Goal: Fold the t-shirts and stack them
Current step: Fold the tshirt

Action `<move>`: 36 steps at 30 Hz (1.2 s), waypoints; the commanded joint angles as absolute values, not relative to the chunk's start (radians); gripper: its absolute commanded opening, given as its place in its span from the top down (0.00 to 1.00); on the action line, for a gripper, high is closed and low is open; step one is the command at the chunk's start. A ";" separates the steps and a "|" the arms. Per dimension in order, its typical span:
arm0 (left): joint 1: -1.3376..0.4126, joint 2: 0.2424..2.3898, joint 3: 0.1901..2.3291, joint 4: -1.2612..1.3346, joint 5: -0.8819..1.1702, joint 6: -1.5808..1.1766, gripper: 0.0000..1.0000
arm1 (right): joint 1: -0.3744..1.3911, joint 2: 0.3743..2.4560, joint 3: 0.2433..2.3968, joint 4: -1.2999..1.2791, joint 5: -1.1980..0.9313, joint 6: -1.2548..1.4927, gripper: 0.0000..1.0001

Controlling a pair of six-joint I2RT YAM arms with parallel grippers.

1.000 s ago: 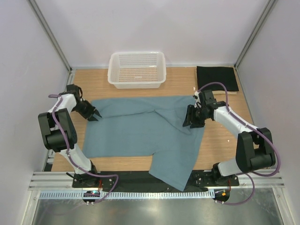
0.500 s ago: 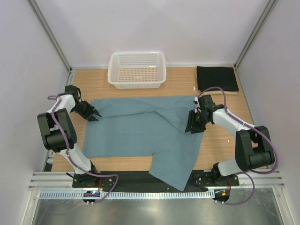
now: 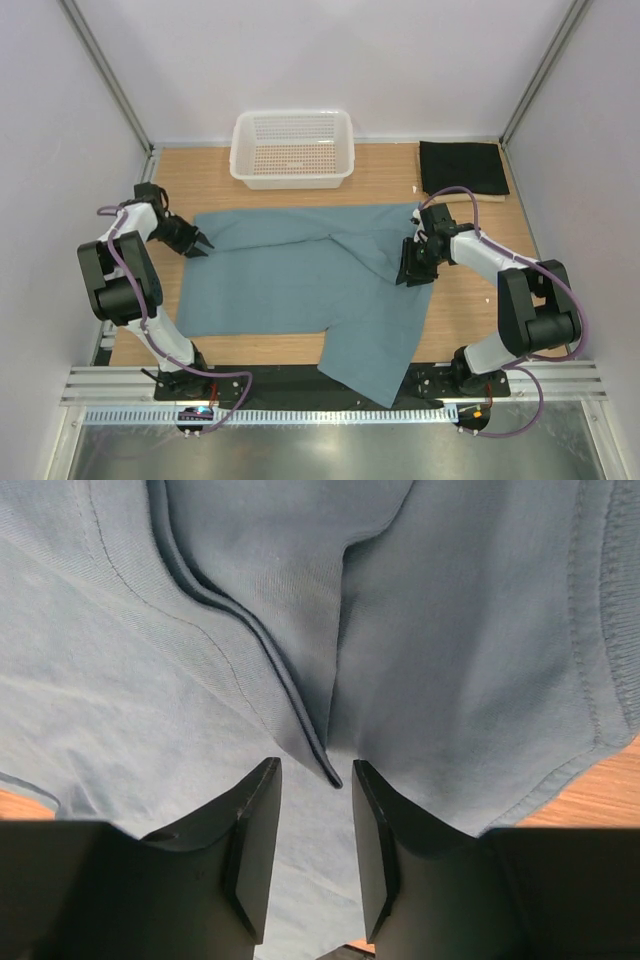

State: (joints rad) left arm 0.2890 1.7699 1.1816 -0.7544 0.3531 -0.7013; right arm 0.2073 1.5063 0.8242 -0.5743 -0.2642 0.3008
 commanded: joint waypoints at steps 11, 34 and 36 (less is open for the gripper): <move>0.328 1.784 1.190 -0.681 0.364 -0.761 0.65 | 0.201 1.526 0.841 -0.537 -0.298 0.287 0.67; 0.350 1.868 1.278 -0.747 0.201 -0.690 0.66 | 0.202 1.539 0.854 -0.526 -0.310 0.291 0.69; 0.348 1.878 1.282 -0.741 0.202 -0.692 0.67 | 0.202 1.540 0.856 -0.526 -0.311 0.293 0.68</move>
